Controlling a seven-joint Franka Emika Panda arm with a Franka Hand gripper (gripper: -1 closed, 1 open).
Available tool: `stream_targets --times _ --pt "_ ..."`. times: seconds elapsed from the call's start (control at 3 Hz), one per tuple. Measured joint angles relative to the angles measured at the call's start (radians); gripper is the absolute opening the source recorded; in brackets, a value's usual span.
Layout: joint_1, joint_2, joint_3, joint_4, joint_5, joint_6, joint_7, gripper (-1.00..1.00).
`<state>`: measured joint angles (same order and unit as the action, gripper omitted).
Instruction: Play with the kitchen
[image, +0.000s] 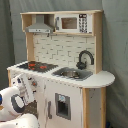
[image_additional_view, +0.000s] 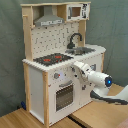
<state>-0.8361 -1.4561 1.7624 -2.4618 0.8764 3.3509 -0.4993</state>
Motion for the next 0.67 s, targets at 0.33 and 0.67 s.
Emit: stream_targets --times 0.33,0.67 --pt "0.087 0.000 -0.011 0.000 0.000 -0.047 -0.032 1.00" --pt "0.164 -0.002 -0.028 0.000 0.000 -0.086 -0.084 1.00"
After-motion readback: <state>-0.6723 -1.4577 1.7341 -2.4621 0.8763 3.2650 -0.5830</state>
